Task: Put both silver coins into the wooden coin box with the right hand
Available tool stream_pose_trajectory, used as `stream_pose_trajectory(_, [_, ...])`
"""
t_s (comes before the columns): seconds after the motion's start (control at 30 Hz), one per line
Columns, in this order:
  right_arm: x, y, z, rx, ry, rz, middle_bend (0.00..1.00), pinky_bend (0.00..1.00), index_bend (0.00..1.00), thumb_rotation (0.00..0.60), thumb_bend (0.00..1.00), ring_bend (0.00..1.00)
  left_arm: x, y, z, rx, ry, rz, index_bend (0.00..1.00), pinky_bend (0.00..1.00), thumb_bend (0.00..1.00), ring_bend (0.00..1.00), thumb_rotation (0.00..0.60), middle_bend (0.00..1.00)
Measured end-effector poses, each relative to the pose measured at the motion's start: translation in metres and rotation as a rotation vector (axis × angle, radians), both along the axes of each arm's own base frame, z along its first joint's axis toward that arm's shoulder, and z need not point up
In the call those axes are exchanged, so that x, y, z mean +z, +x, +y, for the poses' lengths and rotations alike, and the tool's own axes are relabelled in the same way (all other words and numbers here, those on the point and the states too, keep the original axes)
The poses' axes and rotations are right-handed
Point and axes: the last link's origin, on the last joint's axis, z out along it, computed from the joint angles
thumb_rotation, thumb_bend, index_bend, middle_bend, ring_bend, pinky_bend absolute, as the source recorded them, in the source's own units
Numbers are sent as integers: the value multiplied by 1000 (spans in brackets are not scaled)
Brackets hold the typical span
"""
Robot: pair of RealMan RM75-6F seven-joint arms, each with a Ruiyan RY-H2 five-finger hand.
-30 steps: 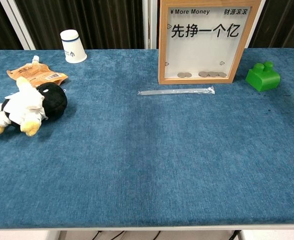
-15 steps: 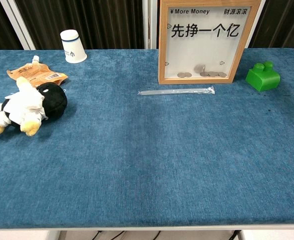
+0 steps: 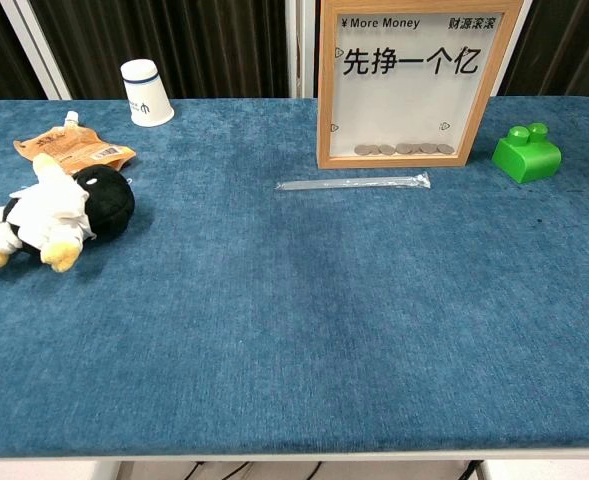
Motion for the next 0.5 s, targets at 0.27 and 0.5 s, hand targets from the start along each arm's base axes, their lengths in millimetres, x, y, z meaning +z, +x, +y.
stream_pose_trajectory(0.27, [2,-137,130,-42,-86,-90,0,0,0,600,176,0,-2,7,1,0,-5,67,64,0,86,0,600,11])
stream_pose_trajectory(0.5, [-29,-210,214,-199,-26,-199,0,0,0,600,176,0,-7,5,-1,22,6,193,64,0,87,0,600,11])
